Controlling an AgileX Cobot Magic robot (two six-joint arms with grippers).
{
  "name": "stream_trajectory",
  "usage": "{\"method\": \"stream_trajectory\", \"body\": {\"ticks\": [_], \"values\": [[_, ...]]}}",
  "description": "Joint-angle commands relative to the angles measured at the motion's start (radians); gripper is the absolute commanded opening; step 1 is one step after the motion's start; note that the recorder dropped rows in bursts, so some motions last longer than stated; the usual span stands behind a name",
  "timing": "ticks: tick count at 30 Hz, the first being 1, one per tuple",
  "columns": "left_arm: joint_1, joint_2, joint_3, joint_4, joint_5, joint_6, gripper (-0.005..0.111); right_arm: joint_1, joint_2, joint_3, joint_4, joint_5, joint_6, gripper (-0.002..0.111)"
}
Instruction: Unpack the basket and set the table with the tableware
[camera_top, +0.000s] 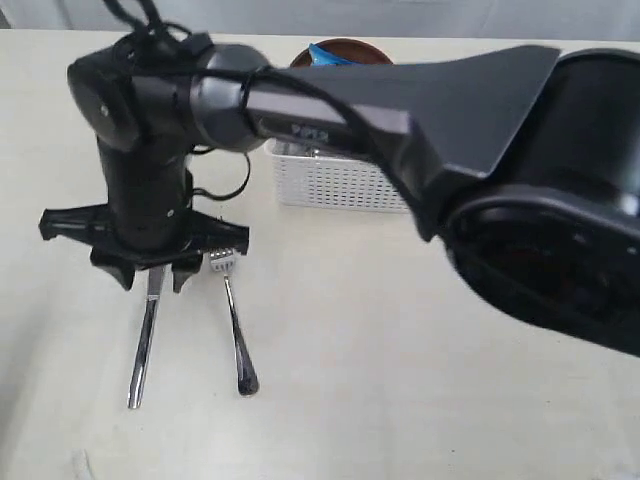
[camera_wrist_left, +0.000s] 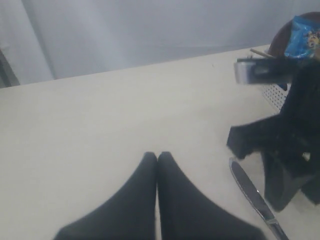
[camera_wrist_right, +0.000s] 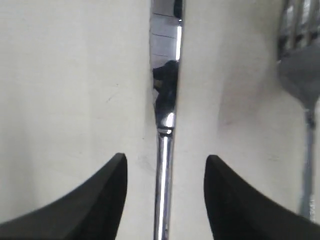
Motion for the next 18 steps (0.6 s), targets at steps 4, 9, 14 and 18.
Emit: {"method": "stream_trajectory", "body": {"ticks": [4,9,14,18], "values": [[0.002,-0.003,0.002,-0.002,-0.008,0.0,0.0,-0.104,-0.081,0.001,-0.008,0.123,-0.214,0.046],[0.002,-0.003,0.002,-0.002,-0.008,0.0,0.0,-0.106,-0.081,0.054,-0.01,0.123,-0.285,0.046],[0.002,-0.003,0.002,-0.002,-0.008,0.0,0.0,-0.122,-0.081,0.14,0.038,0.102,-0.388,0.046],[0.002,-0.003,0.002,-0.002,-0.008,0.0,0.0,-0.134,-0.083,0.197,0.052,0.049,-0.476,0.046]]}}
